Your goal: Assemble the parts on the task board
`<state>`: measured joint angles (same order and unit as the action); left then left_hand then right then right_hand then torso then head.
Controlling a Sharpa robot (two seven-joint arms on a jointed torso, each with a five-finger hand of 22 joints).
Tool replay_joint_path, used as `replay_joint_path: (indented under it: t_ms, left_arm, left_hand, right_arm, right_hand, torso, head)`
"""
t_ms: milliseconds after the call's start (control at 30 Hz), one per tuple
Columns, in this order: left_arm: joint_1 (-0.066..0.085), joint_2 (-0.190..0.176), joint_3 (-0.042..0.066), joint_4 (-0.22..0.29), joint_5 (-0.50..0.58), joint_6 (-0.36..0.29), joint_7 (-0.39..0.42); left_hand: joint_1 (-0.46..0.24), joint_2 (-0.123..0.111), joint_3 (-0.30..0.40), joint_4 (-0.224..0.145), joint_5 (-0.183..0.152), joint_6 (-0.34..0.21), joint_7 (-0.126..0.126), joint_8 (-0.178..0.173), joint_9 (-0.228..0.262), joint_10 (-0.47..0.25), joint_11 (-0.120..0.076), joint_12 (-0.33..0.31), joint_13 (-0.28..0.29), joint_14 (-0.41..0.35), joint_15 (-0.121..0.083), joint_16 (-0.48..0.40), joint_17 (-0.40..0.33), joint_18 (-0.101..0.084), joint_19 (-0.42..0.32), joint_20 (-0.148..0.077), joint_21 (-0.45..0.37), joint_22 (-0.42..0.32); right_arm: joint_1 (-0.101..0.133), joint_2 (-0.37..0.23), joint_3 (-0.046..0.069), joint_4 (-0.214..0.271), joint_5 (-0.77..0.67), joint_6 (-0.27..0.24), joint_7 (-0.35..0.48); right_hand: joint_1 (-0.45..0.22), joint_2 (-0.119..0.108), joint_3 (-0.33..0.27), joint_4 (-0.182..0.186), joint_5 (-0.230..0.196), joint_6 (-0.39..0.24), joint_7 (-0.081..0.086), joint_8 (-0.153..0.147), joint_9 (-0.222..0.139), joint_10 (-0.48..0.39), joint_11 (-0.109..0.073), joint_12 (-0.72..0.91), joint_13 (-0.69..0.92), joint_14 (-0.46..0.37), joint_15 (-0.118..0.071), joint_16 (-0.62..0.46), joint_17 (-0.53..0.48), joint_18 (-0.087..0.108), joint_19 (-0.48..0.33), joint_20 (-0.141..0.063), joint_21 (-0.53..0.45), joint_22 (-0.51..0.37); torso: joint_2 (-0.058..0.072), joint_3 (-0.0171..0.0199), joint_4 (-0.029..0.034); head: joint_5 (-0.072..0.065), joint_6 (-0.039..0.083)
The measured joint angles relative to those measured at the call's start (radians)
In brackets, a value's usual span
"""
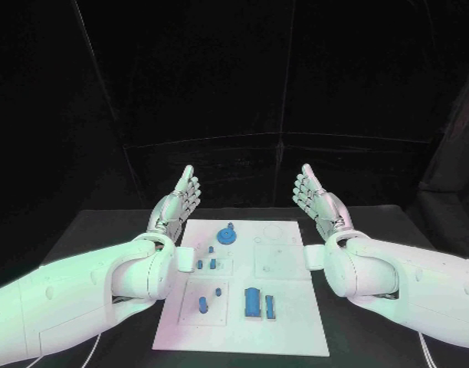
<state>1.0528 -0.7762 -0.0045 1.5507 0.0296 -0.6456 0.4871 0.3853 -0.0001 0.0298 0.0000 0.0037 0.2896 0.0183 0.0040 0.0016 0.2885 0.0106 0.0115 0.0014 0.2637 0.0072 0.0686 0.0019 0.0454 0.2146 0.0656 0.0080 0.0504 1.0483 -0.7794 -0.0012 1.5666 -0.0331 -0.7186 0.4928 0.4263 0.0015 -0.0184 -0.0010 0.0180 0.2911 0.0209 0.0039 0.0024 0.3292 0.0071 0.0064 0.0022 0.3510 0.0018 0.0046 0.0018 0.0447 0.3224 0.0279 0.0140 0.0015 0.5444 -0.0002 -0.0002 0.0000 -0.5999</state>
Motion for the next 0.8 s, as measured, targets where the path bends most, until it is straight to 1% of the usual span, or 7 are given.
replay_joint_path:
  t_ms: [33,133,167,300,633,700,800]
  left_arm:
    - [-0.002,-0.001,0.002,0.007,-0.002,-0.020,0.002]
    - [-0.004,-0.003,0.002,0.016,-0.006,-0.055,0.004]
    - [-0.004,-0.003,0.002,0.017,-0.008,-0.065,0.005]
    - [-0.004,-0.004,0.003,0.017,-0.011,-0.088,0.007]
    - [-0.004,-0.004,0.003,0.017,-0.015,-0.112,0.008]
    - [-0.004,-0.004,0.003,0.017,-0.015,-0.114,0.008]
    - [-0.004,-0.004,0.003,0.017,-0.015,-0.116,0.009]
  left_hand:
    - [-0.015,0.000,-0.005,0.000,0.000,-0.012,-0.002,0.000,0.000,-0.011,-0.002,-0.002,0.000,-0.010,-0.001,-0.009,0.000,-0.008,-0.009,-0.009,0.000,-0.007]
    - [-0.062,0.000,-0.013,0.000,0.000,-0.047,-0.009,0.000,0.000,-0.047,-0.006,-0.005,0.000,-0.043,-0.003,-0.034,0.000,-0.017,-0.034,-0.034,0.000,-0.026]
    - [-0.076,0.000,-0.013,0.000,0.000,-0.057,-0.011,0.000,0.000,-0.056,-0.006,-0.005,0.000,-0.052,-0.005,-0.039,0.000,-0.024,-0.040,-0.040,0.000,-0.029]
    - [-0.123,0.000,-0.019,0.000,0.000,-0.092,-0.015,0.000,0.000,-0.093,-0.009,-0.005,0.000,-0.084,-0.006,-0.050,-0.001,-0.024,-0.066,-0.054,-0.004,-0.040]
    - [-0.211,0.000,-0.024,0.000,0.000,-0.158,-0.017,0.000,0.000,-0.159,-0.010,-0.005,0.000,-0.143,-0.007,-0.062,-0.001,-0.024,-0.112,-0.062,-0.004,-0.047]
    - [-0.226,0.000,-0.024,0.000,0.000,-0.169,-0.019,0.000,0.000,-0.167,-0.012,-0.005,0.000,-0.150,-0.007,-0.062,-0.001,-0.024,-0.121,-0.065,-0.004,-0.048]
    - [-0.240,0.003,-0.024,0.000,0.000,-0.181,-0.019,0.000,0.000,-0.178,-0.012,-0.005,0.000,-0.160,-0.007,-0.062,-0.001,-0.024,-0.153,-0.065,-0.004,-0.049]
  right_arm:
    - [0.000,0.000,0.000,0.000,0.005,-0.007,0.002]
    - [0.000,0.000,0.000,0.000,0.013,-0.019,0.005]
    - [0.000,0.000,0.000,0.000,0.016,-0.023,0.006]
    - [0.000,0.000,0.000,0.001,0.024,-0.032,0.009]
    - [0.000,0.000,0.000,0.001,0.032,-0.042,0.012]
    - [0.000,0.000,0.000,0.001,0.032,-0.043,0.013]
    - [0.000,0.000,0.000,0.001,0.033,-0.044,0.013]
  right_hand:
    - [-0.016,0.000,0.000,0.000,0.000,-0.011,-0.004,0.000,0.000,-0.013,-0.001,0.000,0.000,-0.013,0.000,0.000,0.000,-0.007,-0.012,-0.005,-0.003,0.000]
    - [-0.069,-0.001,0.007,0.001,-0.006,-0.047,-0.011,0.000,0.000,-0.053,-0.003,0.000,-0.001,-0.057,-0.001,0.000,-0.001,-0.008,-0.052,-0.014,-0.003,0.000]
    - [-0.083,-0.001,0.007,0.001,-0.006,-0.057,-0.013,0.000,0.000,-0.064,-0.004,0.000,-0.001,-0.068,-0.001,0.000,-0.001,-0.018,-0.063,-0.016,-0.004,0.000]
    - [-0.135,-0.001,0.011,0.001,-0.012,-0.092,-0.017,0.000,-0.001,-0.105,-0.005,0.000,-0.001,-0.112,-0.001,0.000,-0.001,-0.023,-0.102,-0.023,-0.007,0.000]
    - [-0.232,-0.001,0.012,0.001,-0.012,-0.158,-0.022,0.000,-0.001,-0.178,-0.007,0.000,-0.001,-0.191,-0.002,0.000,-0.001,-0.023,-0.176,-0.026,-0.007,0.000]
    - [-0.246,-0.001,0.012,0.001,-0.012,-0.167,-0.021,0.000,-0.001,-0.189,-0.007,0.000,-0.001,-0.203,-0.003,0.000,0.000,-0.038,-0.187,-0.026,-0.007,0.000]
    - [-0.275,-0.002,0.012,0.001,-0.012,-0.188,-0.019,0.000,-0.001,-0.214,-0.006,0.000,-0.001,-0.229,0.000,0.000,0.000,-0.038,-0.209,-0.029,-0.007,0.000]
  torso:
    - [0.000,0.0000,0.0001]
    - [0.000,0.0002,0.0002]
    - [0.000,0.0002,0.0002]
    - [0.000,0.0002,0.0002]
    - [0.000,0.0002,0.0003]
    - [0.000,0.0002,0.0003]
    - [0.000,0.0002,0.0003]
  head:
    - [0.000,0.000]
    - [0.000,0.000]
    - [0.000,0.000]
    - [0.000,0.000]
    - [0.000,0.000]
    - [0.000,0.000]
    - [0.000,0.000]
